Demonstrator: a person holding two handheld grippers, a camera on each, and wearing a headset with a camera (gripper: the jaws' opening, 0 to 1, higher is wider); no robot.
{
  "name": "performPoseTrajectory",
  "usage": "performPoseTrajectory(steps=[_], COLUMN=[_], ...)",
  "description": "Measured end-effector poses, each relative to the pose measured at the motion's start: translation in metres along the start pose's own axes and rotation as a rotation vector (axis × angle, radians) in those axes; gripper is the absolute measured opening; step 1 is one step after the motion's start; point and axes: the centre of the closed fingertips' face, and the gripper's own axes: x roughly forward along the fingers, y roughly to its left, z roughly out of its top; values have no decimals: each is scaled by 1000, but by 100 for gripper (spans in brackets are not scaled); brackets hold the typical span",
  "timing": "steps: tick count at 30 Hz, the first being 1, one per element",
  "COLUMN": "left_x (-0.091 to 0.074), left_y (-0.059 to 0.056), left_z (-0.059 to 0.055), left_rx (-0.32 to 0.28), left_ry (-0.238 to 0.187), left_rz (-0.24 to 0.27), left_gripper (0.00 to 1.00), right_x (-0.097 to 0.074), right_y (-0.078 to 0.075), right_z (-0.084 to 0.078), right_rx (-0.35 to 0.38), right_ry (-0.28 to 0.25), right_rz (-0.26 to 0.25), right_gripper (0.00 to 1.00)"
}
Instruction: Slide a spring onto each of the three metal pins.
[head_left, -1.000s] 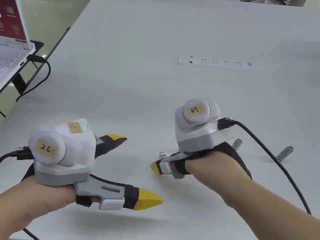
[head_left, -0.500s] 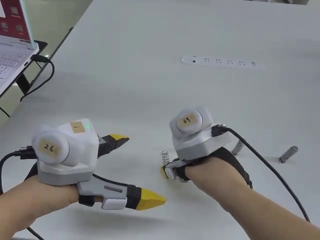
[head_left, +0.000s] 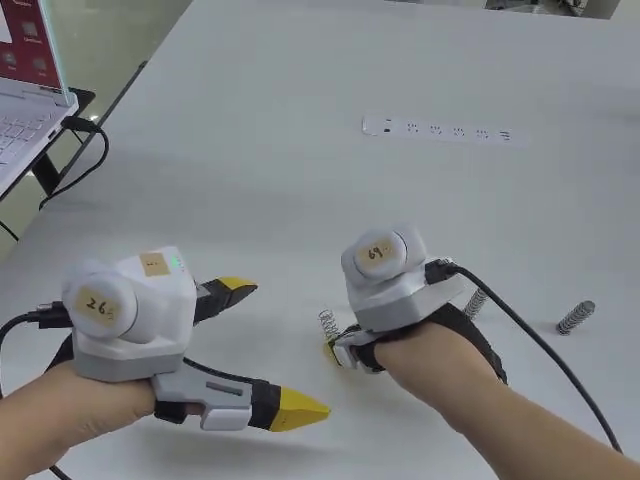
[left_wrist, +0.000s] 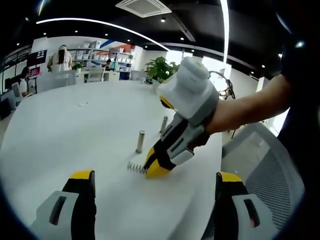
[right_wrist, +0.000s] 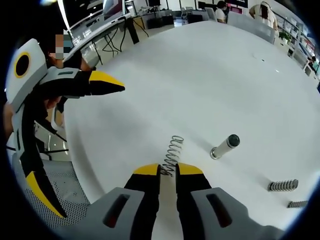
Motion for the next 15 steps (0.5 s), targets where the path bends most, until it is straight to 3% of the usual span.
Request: performPoseTrajectory(steps=[11,15], left_x=[2,3], left_y=[-1,-3], left_z=[2,3], left_rx=[6,8], left_ry=[5,7], left_rz=[-16,-25], left_gripper=[96,95], right_x=[-16,-28], right_y=[5,-2], right_z=[-13,-18], right_rx=[-6,-43], right_ry=[-8,-8], right_rz=[83,83], right_gripper=[9,9])
